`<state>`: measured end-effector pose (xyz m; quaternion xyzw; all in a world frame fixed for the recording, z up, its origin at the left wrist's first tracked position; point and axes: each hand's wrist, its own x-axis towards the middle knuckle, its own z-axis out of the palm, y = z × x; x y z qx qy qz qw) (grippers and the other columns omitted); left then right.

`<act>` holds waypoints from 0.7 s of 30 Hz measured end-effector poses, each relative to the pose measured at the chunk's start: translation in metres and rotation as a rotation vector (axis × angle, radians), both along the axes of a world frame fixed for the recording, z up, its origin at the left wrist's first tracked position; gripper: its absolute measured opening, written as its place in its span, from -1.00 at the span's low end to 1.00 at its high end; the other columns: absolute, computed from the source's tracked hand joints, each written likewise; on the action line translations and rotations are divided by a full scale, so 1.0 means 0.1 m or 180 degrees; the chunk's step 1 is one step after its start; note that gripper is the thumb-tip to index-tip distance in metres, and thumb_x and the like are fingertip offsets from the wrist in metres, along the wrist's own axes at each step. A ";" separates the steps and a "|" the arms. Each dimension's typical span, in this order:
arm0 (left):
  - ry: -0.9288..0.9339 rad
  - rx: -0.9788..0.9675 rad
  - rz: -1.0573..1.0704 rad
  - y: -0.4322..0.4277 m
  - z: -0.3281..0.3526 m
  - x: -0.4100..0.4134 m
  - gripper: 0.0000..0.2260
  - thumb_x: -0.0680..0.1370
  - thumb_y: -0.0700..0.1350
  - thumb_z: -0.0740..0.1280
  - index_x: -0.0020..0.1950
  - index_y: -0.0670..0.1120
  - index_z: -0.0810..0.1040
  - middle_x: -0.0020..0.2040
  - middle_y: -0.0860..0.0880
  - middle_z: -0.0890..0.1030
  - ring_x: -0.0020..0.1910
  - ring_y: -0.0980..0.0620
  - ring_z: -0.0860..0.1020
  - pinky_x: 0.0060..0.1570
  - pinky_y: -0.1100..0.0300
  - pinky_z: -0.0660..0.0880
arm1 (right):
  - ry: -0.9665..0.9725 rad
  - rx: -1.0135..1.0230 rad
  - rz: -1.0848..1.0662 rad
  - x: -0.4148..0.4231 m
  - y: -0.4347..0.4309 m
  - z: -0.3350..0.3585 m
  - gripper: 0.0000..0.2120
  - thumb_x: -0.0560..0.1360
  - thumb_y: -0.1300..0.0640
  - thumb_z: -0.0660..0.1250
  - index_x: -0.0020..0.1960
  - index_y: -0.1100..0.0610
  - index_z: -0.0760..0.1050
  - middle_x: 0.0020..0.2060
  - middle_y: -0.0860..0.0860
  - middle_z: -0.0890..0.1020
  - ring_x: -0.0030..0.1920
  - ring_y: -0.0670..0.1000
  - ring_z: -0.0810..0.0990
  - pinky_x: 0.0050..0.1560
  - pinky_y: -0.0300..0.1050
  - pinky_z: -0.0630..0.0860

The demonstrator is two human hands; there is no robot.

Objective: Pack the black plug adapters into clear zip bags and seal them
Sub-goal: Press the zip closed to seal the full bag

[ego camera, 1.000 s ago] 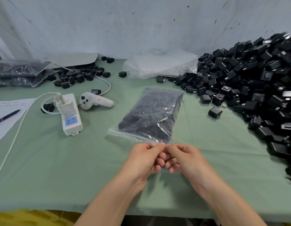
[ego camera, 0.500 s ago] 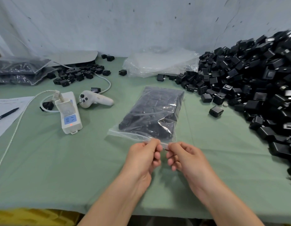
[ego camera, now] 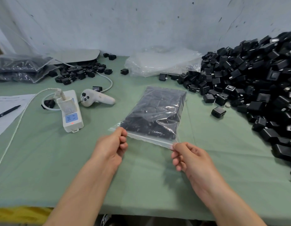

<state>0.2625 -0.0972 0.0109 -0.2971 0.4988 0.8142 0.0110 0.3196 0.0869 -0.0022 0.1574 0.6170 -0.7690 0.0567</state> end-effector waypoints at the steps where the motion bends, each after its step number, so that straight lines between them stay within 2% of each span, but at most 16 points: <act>1: 0.0020 -0.0035 0.0052 -0.04 0.00 -0.03 -0.73 0.57 -0.35 0.26 -0.31 -0.16 0.44 -0.48 0.02 0.40 -0.68 0.22 0.29 -0.71 0.41 0.17 | 0.0003 -0.0016 0.0002 0.00 0.00 0.00 -0.88 0.55 0.29 0.32 -0.17 0.25 0.55 -0.44 0.02 0.56 -0.49 -0.09 0.47 -0.51 -0.30 0.38; 8: 0.0046 -0.0401 0.0307 -0.22 -0.06 -0.18 -0.74 0.54 -0.34 0.26 -0.34 -0.16 0.44 -0.60 0.05 0.40 -0.69 0.21 0.29 -0.70 0.40 0.20 | 0.0016 0.0017 0.0024 0.02 -0.01 -0.02 -0.87 0.54 0.27 0.33 -0.18 0.23 0.55 -0.43 0.02 0.56 -0.49 -0.09 0.48 -0.51 -0.29 0.39; 11: 0.0099 -0.0451 0.0403 -0.24 -0.07 -0.22 -0.74 0.57 -0.29 0.21 -0.32 -0.13 0.41 -0.62 0.07 0.39 -0.70 0.21 0.28 -0.70 0.41 0.19 | -0.0044 -0.0010 -0.0014 0.02 0.01 -0.02 -0.87 0.54 0.28 0.32 -0.18 0.24 0.54 -0.44 0.04 0.56 -0.50 -0.08 0.47 -0.53 -0.29 0.38; 13: 0.0171 -0.0751 0.0638 -0.40 -0.05 -0.22 -0.73 0.61 -0.22 0.16 -0.31 -0.10 0.39 -0.59 0.06 0.42 -0.70 0.21 0.28 -0.69 0.41 0.19 | -0.0109 -0.0015 -0.0240 0.02 0.11 -0.01 -0.86 0.54 0.29 0.29 -0.19 0.24 0.53 -0.46 0.04 0.54 -0.52 -0.08 0.46 -0.56 -0.28 0.36; 15: 0.0229 -0.1015 0.0980 -0.66 -0.03 -0.21 -0.73 0.62 -0.17 0.13 -0.28 -0.07 0.39 -0.48 0.01 0.46 -0.69 0.21 0.30 -0.67 0.40 0.23 | -0.0146 0.0298 -0.0332 0.04 0.28 0.02 -0.84 0.53 0.27 0.27 -0.22 0.22 0.53 -0.46 0.04 0.55 -0.54 -0.06 0.45 -0.58 -0.27 0.35; 17: 0.0279 -0.1058 0.1037 -0.85 -0.01 -0.16 -0.75 0.63 -0.15 0.09 -0.23 -0.08 0.41 -0.36 -0.05 0.47 -0.69 0.20 0.33 -0.66 0.39 0.28 | -0.0176 0.0801 -0.0090 0.04 0.45 0.04 -0.84 0.54 0.23 0.29 -0.19 0.24 0.53 -0.45 0.07 0.59 -0.56 -0.03 0.46 -0.61 -0.23 0.35; 19: 0.0342 -0.1228 0.0680 -0.81 -0.01 -0.11 -0.78 0.63 -0.17 0.09 -0.17 -0.12 0.44 -0.30 -0.11 0.52 -0.66 0.16 0.41 -0.62 0.37 0.38 | -0.0291 0.1176 0.0146 0.00 0.57 0.05 -0.80 0.58 0.14 0.30 -0.09 0.28 0.55 -0.45 0.09 0.62 -0.57 0.01 0.48 -0.63 -0.21 0.34; 21: 0.0415 -0.1498 0.0179 -0.62 -0.01 -0.09 -0.79 0.64 -0.18 0.13 -0.13 -0.15 0.49 -0.25 -0.14 0.58 -0.57 0.12 0.51 -0.56 0.31 0.48 | -0.0282 0.1555 0.0135 -0.06 0.64 0.06 -0.72 0.59 -0.02 0.31 -0.03 0.22 0.57 -0.42 0.08 0.65 -0.54 0.04 0.54 -0.59 -0.18 0.40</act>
